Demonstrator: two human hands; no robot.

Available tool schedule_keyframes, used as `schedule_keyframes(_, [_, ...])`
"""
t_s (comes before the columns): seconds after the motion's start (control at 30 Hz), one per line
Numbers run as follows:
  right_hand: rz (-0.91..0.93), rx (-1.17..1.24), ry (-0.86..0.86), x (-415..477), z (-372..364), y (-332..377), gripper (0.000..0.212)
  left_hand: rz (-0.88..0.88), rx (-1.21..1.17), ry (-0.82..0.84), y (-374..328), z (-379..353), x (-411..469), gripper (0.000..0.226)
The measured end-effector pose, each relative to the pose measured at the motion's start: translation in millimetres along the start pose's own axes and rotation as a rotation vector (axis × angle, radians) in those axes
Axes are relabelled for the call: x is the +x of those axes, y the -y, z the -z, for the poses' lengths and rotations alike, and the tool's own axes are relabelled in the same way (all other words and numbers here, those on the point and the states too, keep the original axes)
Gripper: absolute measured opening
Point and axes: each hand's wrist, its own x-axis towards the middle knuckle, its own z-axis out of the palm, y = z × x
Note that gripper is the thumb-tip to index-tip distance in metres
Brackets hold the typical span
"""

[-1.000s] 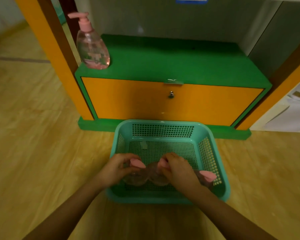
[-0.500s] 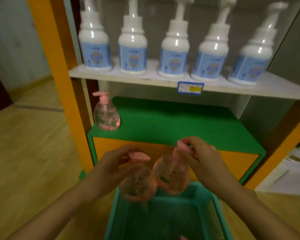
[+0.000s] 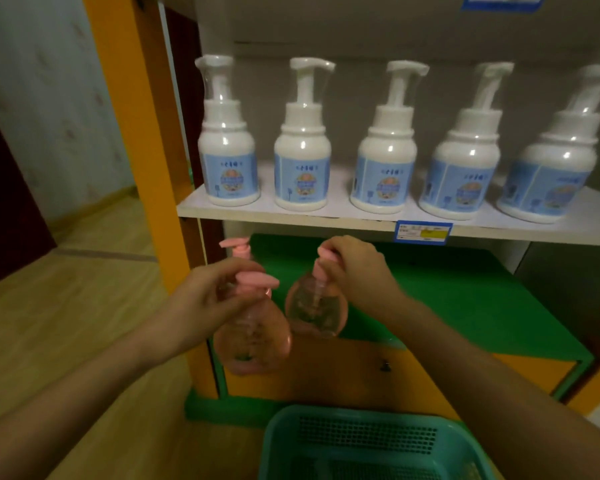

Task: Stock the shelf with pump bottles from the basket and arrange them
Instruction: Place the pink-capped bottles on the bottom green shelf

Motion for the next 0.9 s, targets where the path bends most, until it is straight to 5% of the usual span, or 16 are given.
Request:
schedule_keyframes(0.6, [-0.046,-0.051,0.080,46.6,-39.7,-23.6,0.028,0.040,0.039,-0.065,11.8,-1.7,25.2,0.032])
schedule_keyframes(0.73, [0.160,-0.011,-0.215,0.8,-24.3,-31.7,0.026,0.018,0.101,-0.031,-1.4,-17.5,32.8,0.028])
schedule_keyframes(0.9, [0.139,0.344,0.127,-55.4,-10.4,-55.8,0.043,-0.018,0.045,0.055,-14.2,-58.4,50.6,0.026])
